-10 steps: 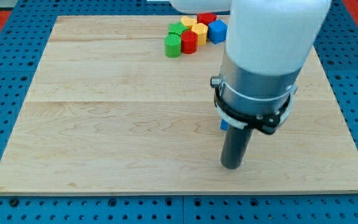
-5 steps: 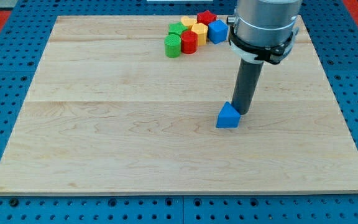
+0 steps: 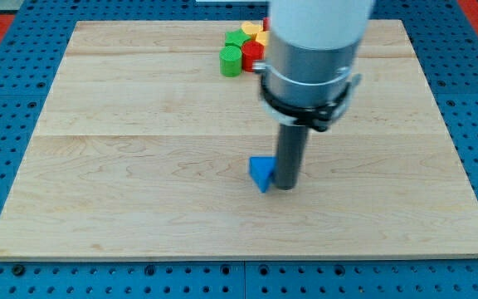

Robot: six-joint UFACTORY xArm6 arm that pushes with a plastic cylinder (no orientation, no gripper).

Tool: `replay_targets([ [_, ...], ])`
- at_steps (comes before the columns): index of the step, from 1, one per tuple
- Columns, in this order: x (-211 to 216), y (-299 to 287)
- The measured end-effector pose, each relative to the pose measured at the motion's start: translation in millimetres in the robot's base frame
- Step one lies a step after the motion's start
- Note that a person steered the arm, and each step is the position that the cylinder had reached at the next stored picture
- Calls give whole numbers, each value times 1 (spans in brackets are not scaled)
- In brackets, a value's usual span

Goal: Move the blue triangle towards green circle

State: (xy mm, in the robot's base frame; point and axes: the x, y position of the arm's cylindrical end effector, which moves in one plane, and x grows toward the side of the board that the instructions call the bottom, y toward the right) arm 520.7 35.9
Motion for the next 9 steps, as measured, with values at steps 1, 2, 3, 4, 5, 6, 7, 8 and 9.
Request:
replay_targets([
  [1, -4, -56],
  [2, -32, -109],
  [3, -72, -140],
  [4, -115, -172],
  [5, -157, -195],
  [6, -197, -195],
  [7, -184, -195],
  [8, -170, -195],
  [9, -174, -149],
])
